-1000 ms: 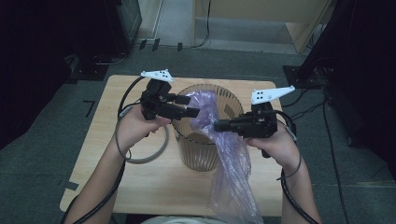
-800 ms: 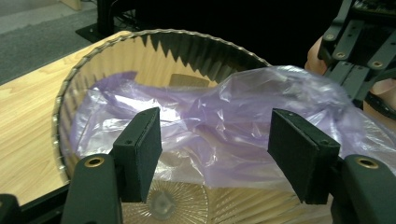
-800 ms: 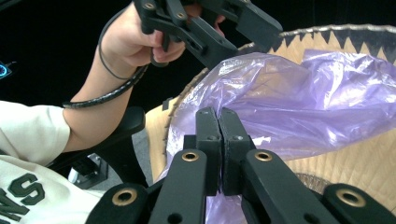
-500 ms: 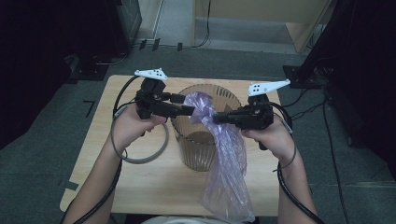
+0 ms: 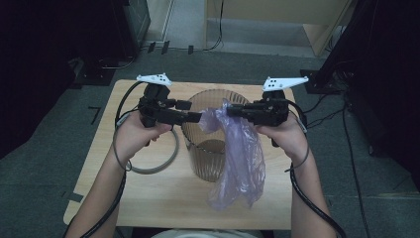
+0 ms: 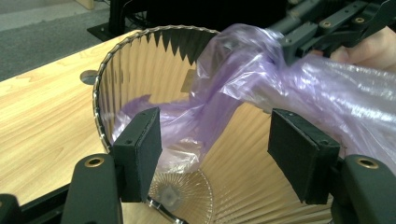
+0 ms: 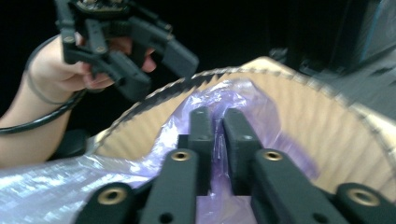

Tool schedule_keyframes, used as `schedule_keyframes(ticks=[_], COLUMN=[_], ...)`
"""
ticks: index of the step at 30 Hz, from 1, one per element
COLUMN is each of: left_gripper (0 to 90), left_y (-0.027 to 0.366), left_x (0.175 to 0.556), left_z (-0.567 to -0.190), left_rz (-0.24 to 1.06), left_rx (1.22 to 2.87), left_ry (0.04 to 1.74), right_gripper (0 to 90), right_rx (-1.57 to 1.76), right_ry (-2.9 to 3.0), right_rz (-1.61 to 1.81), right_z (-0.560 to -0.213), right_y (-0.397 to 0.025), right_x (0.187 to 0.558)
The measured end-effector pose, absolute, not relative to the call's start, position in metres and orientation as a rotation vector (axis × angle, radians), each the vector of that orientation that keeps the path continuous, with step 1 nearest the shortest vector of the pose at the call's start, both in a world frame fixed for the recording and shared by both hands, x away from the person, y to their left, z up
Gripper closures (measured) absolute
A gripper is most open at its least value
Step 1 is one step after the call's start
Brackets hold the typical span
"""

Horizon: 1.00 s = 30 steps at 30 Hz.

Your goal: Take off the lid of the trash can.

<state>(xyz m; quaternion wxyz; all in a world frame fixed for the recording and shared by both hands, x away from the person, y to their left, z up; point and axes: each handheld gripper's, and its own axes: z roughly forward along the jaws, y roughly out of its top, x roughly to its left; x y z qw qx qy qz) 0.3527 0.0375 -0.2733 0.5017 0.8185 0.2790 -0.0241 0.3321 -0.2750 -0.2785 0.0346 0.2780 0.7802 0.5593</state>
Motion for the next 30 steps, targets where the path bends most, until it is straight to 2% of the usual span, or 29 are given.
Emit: schedule_keyframes(ticks=[3, 6, 10, 19, 30], left_gripper=[34.3, 34.3, 34.3, 34.3, 34.3], left_y=[0.039, 0.040, 0.041, 0.040, 0.039], left_x=[0.352, 0.351, 0.349, 0.348, 0.346], left_z=[-0.274, -0.274, -0.274, -0.277, -0.280], left_rz=[-0.058, -0.053, -0.047, -0.054, -0.087], left_rx=[1.979, 1.978, 1.974, 1.974, 1.957], left_ry=[0.678, 0.682, 0.680, 0.667, 0.652], right_gripper=[72.2, 54.5, 41.3, 42.4, 47.1], right_rx=[0.853, 0.840, 0.841, 0.729, 0.760], right_ry=[2.405, 2.356, 2.314, 2.318, 2.381], right_rz=[1.704, 1.715, 1.754, 1.733, 1.735], right_z=[-0.280, -0.281, -0.279, -0.280, -0.282], right_y=[-0.273, -0.270, -0.271, -0.280, -0.291], right_x=[0.334, 0.335, 0.336, 0.330, 0.314])
